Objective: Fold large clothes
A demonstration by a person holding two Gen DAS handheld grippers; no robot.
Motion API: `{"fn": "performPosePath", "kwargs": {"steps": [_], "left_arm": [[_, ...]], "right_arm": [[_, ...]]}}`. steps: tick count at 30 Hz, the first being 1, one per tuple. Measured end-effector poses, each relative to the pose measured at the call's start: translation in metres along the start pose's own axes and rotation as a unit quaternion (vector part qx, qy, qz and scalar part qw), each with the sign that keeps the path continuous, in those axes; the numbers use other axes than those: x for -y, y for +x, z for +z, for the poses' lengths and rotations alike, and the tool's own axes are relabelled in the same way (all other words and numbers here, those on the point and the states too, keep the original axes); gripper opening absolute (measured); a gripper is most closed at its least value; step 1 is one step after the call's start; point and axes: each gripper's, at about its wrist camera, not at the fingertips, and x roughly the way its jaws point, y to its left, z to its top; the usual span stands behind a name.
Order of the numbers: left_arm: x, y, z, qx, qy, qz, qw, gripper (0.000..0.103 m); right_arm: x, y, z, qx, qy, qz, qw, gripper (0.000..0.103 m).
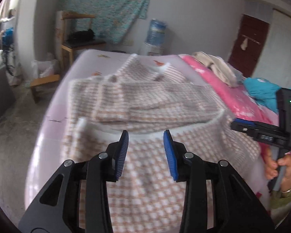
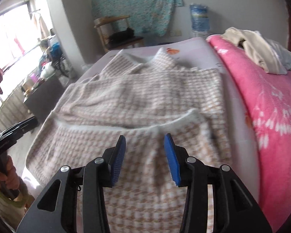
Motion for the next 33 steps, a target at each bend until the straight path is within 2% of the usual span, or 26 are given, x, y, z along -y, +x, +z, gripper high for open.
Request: {"fn": "performPosePath", "kwargs": {"steps": [2, 3, 4, 5, 6, 8, 10, 13, 15, 17, 20, 23, 26, 27, 29, 31, 33], "left_arm": [[0.019, 0.032, -0.011, -0.043, 0.018, -0.012, 0.9988, 0.036], [0.023, 0.050, -0.018, -0.069, 0.025, 0.001, 0.9973, 0.037], [0.023, 0.061, -0.024, -0.076, 0.023, 0.018, 0.9967, 0.038], [0.019, 0.061, -0.024, -0.066, 0.012, 0.018, 0.9976, 0.038], [0.016, 0.061, -0.022, -0.072, 0.002, 0.011, 0.9974, 0.038], [0.012, 0.054, -0.017, -0.069, -0.009, 0.015, 0.9975, 0.037], [0.009, 0.049, -0.015, -0.057, 0.000, 0.020, 0.9982, 0.037], [0.004, 0.055, -0.020, -0.072, 0.001, 0.037, 0.9967, 0.037], [0.001, 0.056, -0.021, -0.065, -0.001, 0.035, 0.9972, 0.036], [0.004, 0.056, -0.020, -0.065, 0.009, 0.043, 0.9969, 0.036], [0.003, 0.055, -0.020, -0.065, 0.012, 0.044, 0.9968, 0.036], [0.003, 0.055, -0.020, -0.064, 0.011, 0.044, 0.9969, 0.036], [0.004, 0.056, -0.021, -0.063, 0.016, 0.047, 0.9967, 0.036], [0.004, 0.056, -0.021, -0.063, 0.019, 0.048, 0.9967, 0.036], [0.005, 0.056, -0.022, -0.062, 0.022, 0.049, 0.9967, 0.036], [0.003, 0.056, -0.021, -0.059, 0.023, 0.040, 0.9972, 0.036], [0.001, 0.051, -0.019, -0.061, 0.019, 0.034, 0.9973, 0.036]], "right_arm": [[-0.012, 0.027, -0.003, -0.027, -0.011, 0.007, 1.000, 0.031], [-0.013, 0.041, -0.006, -0.044, -0.014, -0.007, 0.999, 0.031], [-0.010, 0.049, -0.008, -0.053, -0.006, -0.005, 0.999, 0.031], [-0.006, 0.047, -0.005, -0.055, 0.010, 0.004, 0.998, 0.031], [-0.004, 0.044, -0.002, -0.062, 0.019, 0.003, 0.998, 0.028], [-0.001, 0.030, 0.004, -0.047, 0.015, -0.026, 0.998, 0.022], [0.007, 0.019, 0.006, -0.028, 0.016, -0.049, 0.998, 0.022], [0.045, 0.038, 0.002, -0.057, 0.043, -0.125, 0.990, 0.022], [0.062, 0.037, -0.001, -0.047, 0.064, -0.099, 0.992, 0.021], [0.063, 0.025, 0.002, -0.056, 0.078, -0.116, 0.989, 0.016], [0.044, -0.008, -0.001, -0.030, 0.067, -0.061, 0.995, 0.016], [0.002, -0.033, -0.016, -0.025, 0.007, 0.004, 1.000, 0.016], [-0.040, -0.040, -0.043, -0.036, -0.068, 0.043, 0.996, 0.016], [-0.049, -0.036, -0.053, -0.046, -0.084, 0.045, 0.994, 0.016], [-0.056, -0.015, -0.073, -0.079, -0.106, 0.008, 0.991, 0.017], [-0.048, -0.009, -0.079, -0.066, -0.083, 0.019, 0.994, 0.017], [-0.041, -0.010, -0.072, -0.080, -0.052, 0.035, 0.995, 0.017]]}}
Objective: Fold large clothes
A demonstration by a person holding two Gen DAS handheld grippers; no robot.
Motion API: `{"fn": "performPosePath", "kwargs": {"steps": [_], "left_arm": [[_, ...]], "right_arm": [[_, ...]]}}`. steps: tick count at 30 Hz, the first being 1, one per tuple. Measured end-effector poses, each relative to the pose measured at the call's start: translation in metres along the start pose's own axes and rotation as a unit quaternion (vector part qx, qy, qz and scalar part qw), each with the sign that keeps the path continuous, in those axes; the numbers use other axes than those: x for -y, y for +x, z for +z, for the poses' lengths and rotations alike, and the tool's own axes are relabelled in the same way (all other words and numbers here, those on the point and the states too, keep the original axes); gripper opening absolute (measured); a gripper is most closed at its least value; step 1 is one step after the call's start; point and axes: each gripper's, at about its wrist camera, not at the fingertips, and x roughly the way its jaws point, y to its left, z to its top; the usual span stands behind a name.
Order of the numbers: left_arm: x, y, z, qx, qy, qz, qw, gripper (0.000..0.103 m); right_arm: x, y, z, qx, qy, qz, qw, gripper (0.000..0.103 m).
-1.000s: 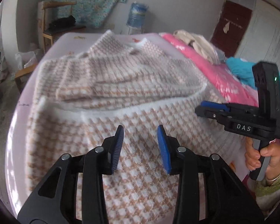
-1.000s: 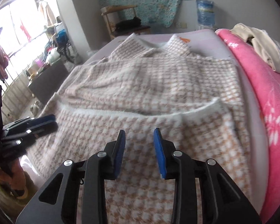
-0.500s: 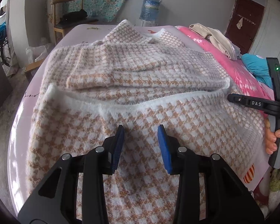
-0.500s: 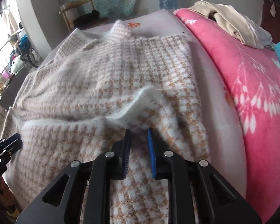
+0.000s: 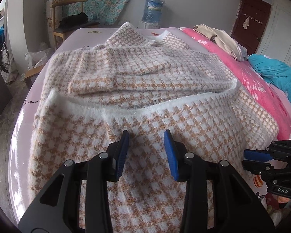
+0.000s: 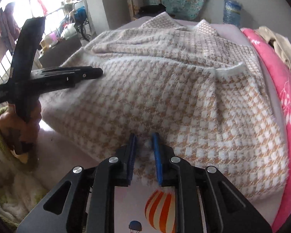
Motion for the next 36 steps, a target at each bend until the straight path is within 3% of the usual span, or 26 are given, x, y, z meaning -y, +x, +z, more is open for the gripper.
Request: {"fn": "performPosePath", "kwargs": {"steps": [2, 5, 7, 9, 12, 16, 19, 22, 24, 26, 29, 31, 34, 36], "left_arm": [[0.002, -0.019, 0.001, 0.019, 0.003, -0.007, 0.9998, 0.035], [0.020, -0.055, -0.007, 0.044, 0.045, -0.052, 0.9966, 0.035], [0.038, -0.066, -0.019, 0.035, 0.071, -0.087, 0.9931, 0.036], [0.056, -0.060, -0.035, 0.006, 0.082, -0.110, 0.9906, 0.036], [0.073, -0.028, -0.059, -0.038, 0.098, -0.053, 0.9930, 0.037], [0.069, -0.042, -0.056, -0.023, 0.086, -0.041, 0.9952, 0.037], [0.061, -0.035, -0.063, -0.032, 0.073, -0.040, 0.9960, 0.039], [0.054, -0.034, -0.062, -0.035, 0.057, -0.047, 0.9966, 0.040], [0.050, -0.049, -0.060, -0.017, 0.063, -0.023, 0.9976, 0.040], [0.040, -0.050, -0.065, -0.015, 0.066, 0.015, 0.9976, 0.041], [0.023, -0.036, -0.072, -0.020, 0.033, -0.008, 0.9992, 0.045], [0.024, -0.043, -0.066, -0.025, 0.041, -0.005, 0.9988, 0.045], [0.012, -0.060, -0.067, -0.002, 0.041, 0.030, 0.9987, 0.046], [-0.014, -0.056, -0.071, -0.006, 0.007, 0.050, 0.9987, 0.052]], "right_arm": [[-0.001, -0.008, 0.001, -0.001, 0.009, -0.001, 1.000, 0.018], [-0.013, -0.032, -0.001, 0.030, -0.017, 0.003, 0.999, 0.018], [-0.021, -0.036, -0.005, 0.040, -0.041, -0.009, 0.998, 0.018], [-0.023, -0.014, -0.012, 0.008, -0.043, -0.031, 0.999, 0.017], [-0.018, -0.005, -0.016, 0.010, -0.028, -0.030, 0.999, 0.018], [-0.026, -0.031, -0.015, 0.027, -0.039, -0.049, 0.998, 0.018], [-0.022, -0.014, -0.023, 0.006, -0.040, -0.069, 0.997, 0.018], [-0.018, -0.018, -0.022, 0.009, -0.022, -0.063, 0.998, 0.018], [-0.017, -0.033, -0.021, 0.027, -0.028, -0.092, 0.995, 0.019], [-0.007, -0.026, -0.026, 0.015, -0.020, -0.113, 0.993, 0.019], [0.006, -0.014, -0.030, 0.016, 0.008, -0.095, 0.995, 0.019], [0.004, -0.024, -0.024, 0.008, 0.005, -0.102, 0.995, 0.019], [0.017, -0.047, -0.025, 0.036, 0.025, -0.134, 0.990, 0.019], [0.043, -0.041, -0.032, 0.027, 0.068, -0.169, 0.983, 0.028]]}}
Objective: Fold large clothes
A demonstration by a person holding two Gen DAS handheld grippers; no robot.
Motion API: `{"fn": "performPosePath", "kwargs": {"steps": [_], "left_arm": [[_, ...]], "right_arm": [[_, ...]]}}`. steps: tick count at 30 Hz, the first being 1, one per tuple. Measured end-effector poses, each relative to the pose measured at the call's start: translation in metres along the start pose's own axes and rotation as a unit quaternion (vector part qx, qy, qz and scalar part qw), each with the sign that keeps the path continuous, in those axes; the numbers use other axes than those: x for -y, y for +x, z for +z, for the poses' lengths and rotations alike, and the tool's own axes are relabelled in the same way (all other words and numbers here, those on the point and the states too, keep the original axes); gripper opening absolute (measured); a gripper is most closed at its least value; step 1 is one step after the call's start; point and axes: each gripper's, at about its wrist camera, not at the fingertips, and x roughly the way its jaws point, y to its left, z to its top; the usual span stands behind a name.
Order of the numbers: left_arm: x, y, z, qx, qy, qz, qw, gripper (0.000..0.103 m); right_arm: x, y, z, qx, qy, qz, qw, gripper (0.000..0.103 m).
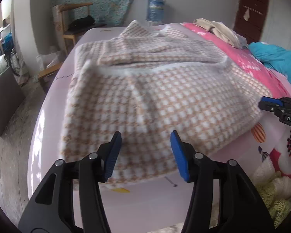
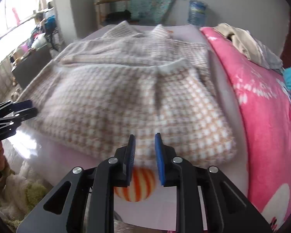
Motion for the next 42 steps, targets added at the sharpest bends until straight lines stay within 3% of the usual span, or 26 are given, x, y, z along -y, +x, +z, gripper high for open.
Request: {"fn": "performPosePath", "kwargs": {"steps": [1, 3, 5, 8, 10, 12, 14, 19, 23, 30, 36, 42], "left_arm": [[-0.014, 0.007, -0.002, -0.009, -0.025, -0.008, 0.9996, 0.051], [-0.027, 0.004, 0.001, 0.000, -0.057, -0.038, 0.9977, 0.050], [-0.026, -0.005, 0.009, 0.003, -0.057, -0.038, 0.9976, 0.053], [-0.031, -0.009, 0.012, 0.016, -0.059, -0.031, 0.9976, 0.066], [-0.038, 0.008, 0.010, -0.015, -0.076, -0.031, 0.9965, 0.066], [-0.037, 0.007, 0.013, -0.010, -0.081, -0.029, 0.9962, 0.066], [-0.029, -0.001, 0.022, -0.008, -0.072, -0.026, 0.9971, 0.067], [-0.012, -0.019, 0.040, 0.020, -0.052, -0.032, 0.9979, 0.081], [0.013, -0.006, 0.058, 0.001, -0.021, -0.022, 0.9995, 0.084], [0.050, 0.032, 0.082, -0.040, 0.034, 0.024, 0.9983, 0.086], [0.063, 0.057, 0.101, -0.064, 0.054, 0.041, 0.9956, 0.087], [0.070, 0.067, 0.124, -0.065, 0.069, 0.048, 0.9944, 0.087]], "right_arm": [[0.011, 0.015, -0.004, -0.024, 0.023, 0.008, 0.999, 0.031], [0.022, 0.017, -0.003, -0.023, 0.058, 0.036, 0.997, 0.032], [0.021, 0.003, 0.005, -0.012, 0.048, 0.017, 0.999, 0.032], [0.031, -0.012, 0.008, 0.021, 0.065, -0.008, 0.998, 0.036], [0.043, 0.013, 0.004, -0.019, 0.089, -0.021, 0.996, 0.036], [0.045, 0.017, 0.002, -0.024, 0.102, -0.015, 0.994, 0.036], [0.040, 0.005, 0.012, -0.015, 0.093, -0.013, 0.995, 0.037], [0.027, -0.023, 0.033, 0.035, 0.095, 0.030, 0.994, 0.063], [0.005, -0.014, 0.048, 0.024, 0.071, 0.055, 0.996, 0.072], [-0.032, 0.012, 0.072, -0.014, 0.018, 0.059, 0.998, 0.073], [-0.032, 0.026, 0.095, -0.023, 0.011, 0.057, 0.998, 0.073], [-0.023, 0.037, 0.123, -0.017, 0.026, 0.067, 0.997, 0.073]]}}
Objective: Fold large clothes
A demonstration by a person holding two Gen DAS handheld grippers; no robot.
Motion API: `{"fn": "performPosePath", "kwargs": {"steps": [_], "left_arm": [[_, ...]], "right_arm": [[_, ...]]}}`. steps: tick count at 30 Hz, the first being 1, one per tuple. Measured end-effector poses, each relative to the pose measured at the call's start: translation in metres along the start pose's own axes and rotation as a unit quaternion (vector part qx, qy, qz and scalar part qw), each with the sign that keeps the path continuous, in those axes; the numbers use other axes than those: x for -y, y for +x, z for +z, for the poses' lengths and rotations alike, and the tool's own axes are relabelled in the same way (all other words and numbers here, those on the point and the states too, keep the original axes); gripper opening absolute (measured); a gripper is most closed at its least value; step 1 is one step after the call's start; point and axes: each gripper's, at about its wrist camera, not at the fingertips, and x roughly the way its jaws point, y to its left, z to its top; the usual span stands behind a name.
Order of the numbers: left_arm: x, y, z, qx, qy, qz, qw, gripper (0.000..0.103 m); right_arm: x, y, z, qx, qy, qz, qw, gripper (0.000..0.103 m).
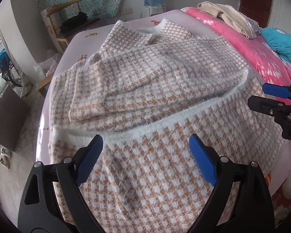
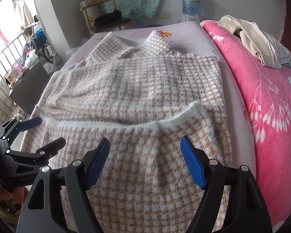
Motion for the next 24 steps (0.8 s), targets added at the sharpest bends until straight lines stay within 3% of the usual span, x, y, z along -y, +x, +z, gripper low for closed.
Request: {"fn": "performPosePath", "kwargs": {"steps": [11, 24], "left_arm": [[-0.004, 0.015, 0.046, -0.003, -0.001, 0.014, 0.9999, 0.087], [-0.019, 0.042, 0.078, -0.030, -0.047, 0.040, 0.9977, 0.087]], "right_arm": [[0.008, 0.017, 0.038, -0.001, 0.011, 0.013, 1.000, 0.073], [0.016, 0.031, 0.075, -0.003, 0.015, 0.018, 1.000, 0.074]]}}
